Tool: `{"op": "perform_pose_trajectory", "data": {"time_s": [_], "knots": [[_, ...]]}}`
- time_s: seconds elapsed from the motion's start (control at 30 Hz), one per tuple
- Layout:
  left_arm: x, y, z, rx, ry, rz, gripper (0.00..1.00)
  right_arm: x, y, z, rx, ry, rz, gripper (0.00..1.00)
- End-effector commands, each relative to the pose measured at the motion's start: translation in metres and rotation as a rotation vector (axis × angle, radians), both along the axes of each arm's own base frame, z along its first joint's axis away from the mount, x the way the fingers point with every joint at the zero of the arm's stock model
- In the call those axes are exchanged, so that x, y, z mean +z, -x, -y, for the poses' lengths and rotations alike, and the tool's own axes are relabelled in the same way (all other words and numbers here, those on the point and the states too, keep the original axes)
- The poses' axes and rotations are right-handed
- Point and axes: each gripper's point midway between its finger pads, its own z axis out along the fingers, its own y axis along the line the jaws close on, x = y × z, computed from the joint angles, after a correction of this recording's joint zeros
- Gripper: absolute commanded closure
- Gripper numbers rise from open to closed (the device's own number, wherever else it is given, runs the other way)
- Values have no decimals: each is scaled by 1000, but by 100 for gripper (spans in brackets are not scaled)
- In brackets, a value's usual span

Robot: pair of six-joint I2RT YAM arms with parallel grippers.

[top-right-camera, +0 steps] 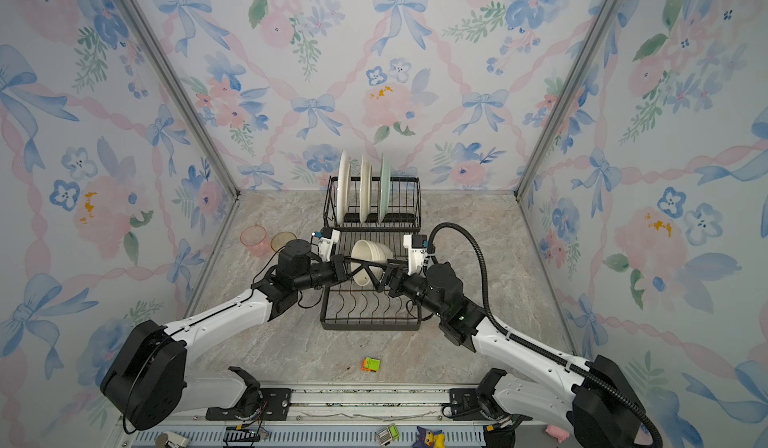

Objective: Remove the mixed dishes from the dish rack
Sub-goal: 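Grasp the cream bowl rim with the left gripper beside the right gripper, then open the right gripper and pull the cream bowl away with the left gripper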

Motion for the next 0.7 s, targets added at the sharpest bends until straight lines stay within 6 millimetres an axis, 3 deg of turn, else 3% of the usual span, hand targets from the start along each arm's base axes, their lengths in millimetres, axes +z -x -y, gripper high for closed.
{"op": "perform_pose_trajectory", "data": {"time_s": [0.0, 0.23, 0.4, 0.67], "knots": [[20, 5, 2, -20, 34, 79, 100, 22, 5, -9, 38, -24, 52, 6], [22, 8, -2, -13, 35, 88, 100, 17, 4, -8, 21, 16, 61, 0], [21, 10, -8, 5, 35, 90, 100, 18, 5, -9, 21, 29, 72, 3], [9, 11, -32, 61, 37, 61, 100, 11, 2, -4, -32, 158, 110, 3]]}}
